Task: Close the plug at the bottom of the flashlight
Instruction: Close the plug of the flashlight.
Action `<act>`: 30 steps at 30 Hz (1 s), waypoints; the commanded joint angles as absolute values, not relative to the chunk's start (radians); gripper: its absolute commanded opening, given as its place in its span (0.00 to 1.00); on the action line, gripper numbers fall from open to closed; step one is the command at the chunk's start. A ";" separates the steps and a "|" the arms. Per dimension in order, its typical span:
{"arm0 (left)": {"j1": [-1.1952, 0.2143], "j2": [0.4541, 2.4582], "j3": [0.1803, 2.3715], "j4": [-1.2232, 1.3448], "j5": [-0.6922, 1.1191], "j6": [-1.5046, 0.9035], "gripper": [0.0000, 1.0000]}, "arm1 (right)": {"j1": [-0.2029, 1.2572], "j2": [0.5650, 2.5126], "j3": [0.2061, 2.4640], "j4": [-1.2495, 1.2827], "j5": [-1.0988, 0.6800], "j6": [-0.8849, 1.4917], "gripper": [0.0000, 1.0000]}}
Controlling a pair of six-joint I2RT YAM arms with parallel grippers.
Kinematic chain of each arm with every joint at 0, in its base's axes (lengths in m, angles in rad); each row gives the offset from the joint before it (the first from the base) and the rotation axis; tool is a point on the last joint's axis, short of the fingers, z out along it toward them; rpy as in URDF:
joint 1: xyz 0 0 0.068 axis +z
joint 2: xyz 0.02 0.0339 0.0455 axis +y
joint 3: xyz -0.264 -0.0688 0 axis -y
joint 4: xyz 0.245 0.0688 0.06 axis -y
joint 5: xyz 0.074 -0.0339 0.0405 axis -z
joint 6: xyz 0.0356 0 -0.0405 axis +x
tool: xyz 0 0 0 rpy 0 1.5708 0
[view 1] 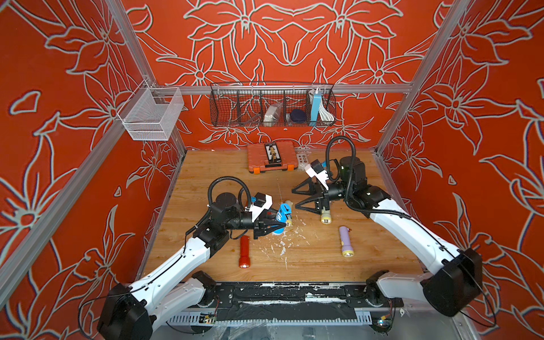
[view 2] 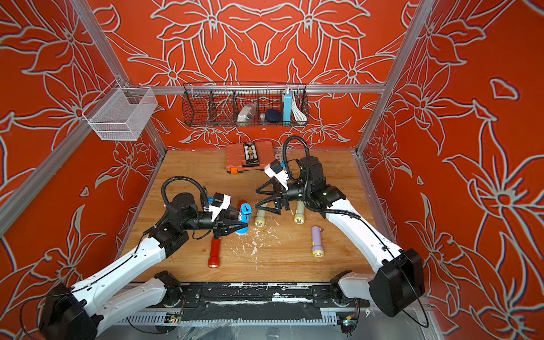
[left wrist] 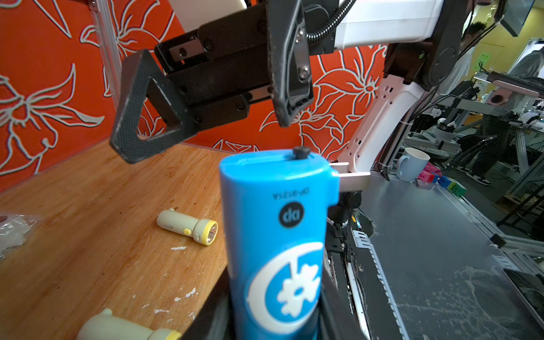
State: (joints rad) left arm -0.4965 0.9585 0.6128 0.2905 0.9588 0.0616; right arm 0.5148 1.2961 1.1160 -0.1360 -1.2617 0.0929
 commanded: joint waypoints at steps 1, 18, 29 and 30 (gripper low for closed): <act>-0.496 0.957 0.622 0.331 1.009 0.087 0.00 | 0.543 1.316 1.171 -0.171 -1.326 0.026 0.84; -0.517 0.939 0.645 0.254 1.014 0.144 0.00 | 0.608 1.372 1.245 -0.268 -1.349 -0.033 0.72; -0.519 0.941 0.651 0.248 1.004 0.147 0.00 | 0.622 1.369 1.237 -0.295 -1.342 -0.051 0.70; -0.520 0.940 0.653 0.246 1.004 0.148 0.00 | 0.623 1.371 1.234 -0.297 -1.336 -0.049 0.70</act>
